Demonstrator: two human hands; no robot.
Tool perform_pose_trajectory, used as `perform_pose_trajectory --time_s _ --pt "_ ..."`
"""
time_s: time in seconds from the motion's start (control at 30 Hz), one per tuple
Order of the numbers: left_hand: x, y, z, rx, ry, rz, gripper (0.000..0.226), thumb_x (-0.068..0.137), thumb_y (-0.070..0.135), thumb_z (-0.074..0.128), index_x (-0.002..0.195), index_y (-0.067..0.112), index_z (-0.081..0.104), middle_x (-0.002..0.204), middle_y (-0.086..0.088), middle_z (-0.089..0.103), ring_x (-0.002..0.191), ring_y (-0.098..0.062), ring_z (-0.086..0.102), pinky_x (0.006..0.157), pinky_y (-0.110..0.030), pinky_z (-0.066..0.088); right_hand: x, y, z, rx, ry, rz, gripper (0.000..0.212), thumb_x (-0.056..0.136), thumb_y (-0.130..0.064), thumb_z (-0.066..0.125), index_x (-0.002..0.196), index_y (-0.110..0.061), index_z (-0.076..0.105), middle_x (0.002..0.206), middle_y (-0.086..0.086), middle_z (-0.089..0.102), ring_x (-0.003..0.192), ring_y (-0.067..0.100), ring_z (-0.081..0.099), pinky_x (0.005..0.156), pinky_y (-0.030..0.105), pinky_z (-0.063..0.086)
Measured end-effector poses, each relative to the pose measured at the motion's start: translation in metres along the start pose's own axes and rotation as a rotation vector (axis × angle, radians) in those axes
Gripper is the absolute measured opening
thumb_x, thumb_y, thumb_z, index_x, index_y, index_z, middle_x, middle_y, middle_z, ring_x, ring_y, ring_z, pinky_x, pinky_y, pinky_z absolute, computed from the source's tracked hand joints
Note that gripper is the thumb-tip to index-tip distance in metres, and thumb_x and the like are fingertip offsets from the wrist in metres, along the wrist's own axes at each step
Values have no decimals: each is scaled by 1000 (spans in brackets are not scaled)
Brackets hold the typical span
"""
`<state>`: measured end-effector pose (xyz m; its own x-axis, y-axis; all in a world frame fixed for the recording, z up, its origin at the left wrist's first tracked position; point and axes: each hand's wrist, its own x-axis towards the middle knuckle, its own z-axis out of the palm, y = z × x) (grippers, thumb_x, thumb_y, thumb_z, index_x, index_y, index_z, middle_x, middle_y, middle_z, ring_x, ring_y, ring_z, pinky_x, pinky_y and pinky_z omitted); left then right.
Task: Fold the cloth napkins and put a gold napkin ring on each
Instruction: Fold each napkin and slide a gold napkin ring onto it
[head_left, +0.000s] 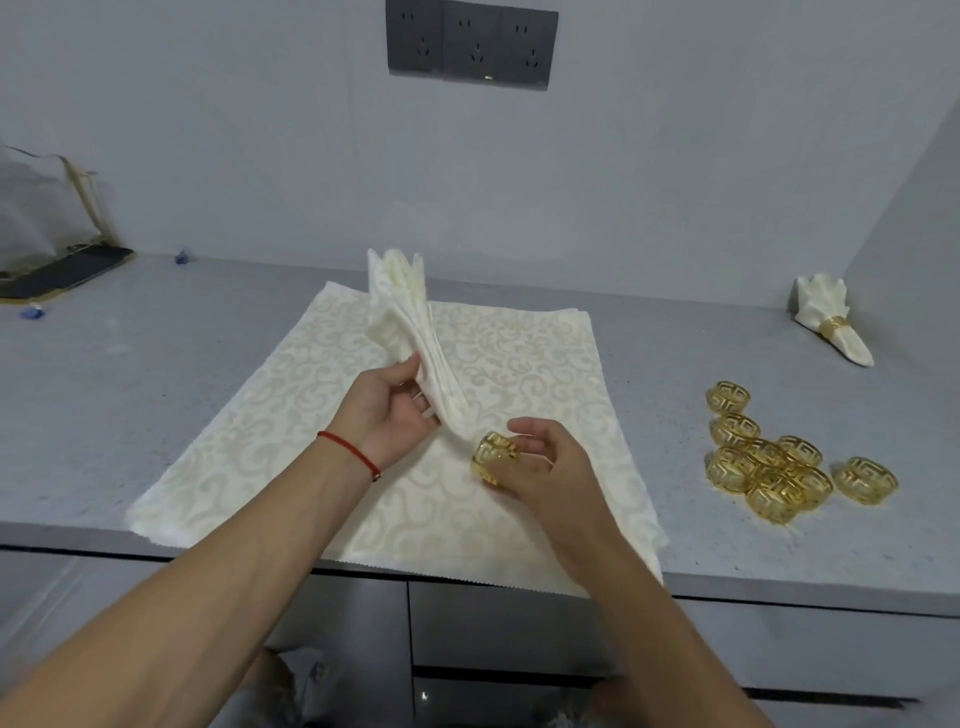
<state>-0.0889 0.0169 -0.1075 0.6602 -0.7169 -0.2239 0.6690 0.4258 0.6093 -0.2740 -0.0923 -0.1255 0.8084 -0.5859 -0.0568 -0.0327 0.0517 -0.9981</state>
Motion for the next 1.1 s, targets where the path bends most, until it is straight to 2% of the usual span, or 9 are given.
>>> perform_pose_trajectory --time_s 0.3,0.4,0.5,0.63,0.73,0.87,0.97,1.03,1.1 --pt "-2 -2 -16 -126 -4 14 30 98 15 57 128 10 61 97 -6 72 96 -24 72 90 -45 53 -11 -10 22 -106 -10 -127 32 84 -16 84 106 -19 61 111 4 70 86 -1 72 68 13 53" --pt "-5 0 -17 -78 -17 67 33 99 14 54 132 11 59 94 -5 72 90 -22 73 92 -46 53 -13 -7 19 -91 -36 -111 32 84 -18 84 106 -20 61 112 4 71 89 2 73 71 17 55" --pt "-9 -12 -15 -32 -23 64 37 99 12 54 136 12 59 107 -7 70 109 -27 67 96 -48 54 -7 -5 24 -88 -41 -157 28 84 -22 84 101 -22 62 108 3 71 93 6 72 76 20 56" --pt "-16 -32 -12 -85 -58 -8 18 92 5 55 109 7 61 110 -13 64 125 -35 58 104 -49 50 9 -3 31 -247 48 -381 24 82 -16 83 93 -23 63 106 -2 64 103 10 65 92 25 54" --pt "-20 -42 -14 -52 -92 -44 14 83 6 57 97 11 56 120 -12 59 108 -28 67 98 -41 52 18 -9 29 -441 69 -557 23 83 -14 82 89 -21 61 102 -5 58 97 9 62 86 22 51" --pt "-28 -40 -8 79 -113 -119 26 86 10 47 107 7 61 103 -10 68 75 -20 68 84 -38 53 24 -14 25 -648 -11 -686 21 84 -15 79 89 -20 59 103 -7 52 94 3 57 79 13 45" --pt "-31 -31 -8 106 -135 -87 19 83 -1 50 88 7 67 125 -23 65 103 -32 70 99 -46 51 24 -10 22 -645 74 -711 24 83 -14 80 89 -20 57 100 -4 53 92 2 55 77 11 42" --pt "-30 -25 -11 29 -135 -26 26 80 -5 50 100 7 62 134 -27 59 127 -37 59 107 -50 46 22 -4 21 -651 128 -717 29 81 -13 82 87 -22 55 98 -4 52 89 1 54 75 10 41" --pt "-30 -21 -8 28 -119 28 19 85 0 56 100 10 61 113 -18 65 114 -33 63 96 -48 53 19 1 23 -655 146 -714 33 81 -14 82 86 -25 52 97 -5 51 87 -1 52 73 8 40"
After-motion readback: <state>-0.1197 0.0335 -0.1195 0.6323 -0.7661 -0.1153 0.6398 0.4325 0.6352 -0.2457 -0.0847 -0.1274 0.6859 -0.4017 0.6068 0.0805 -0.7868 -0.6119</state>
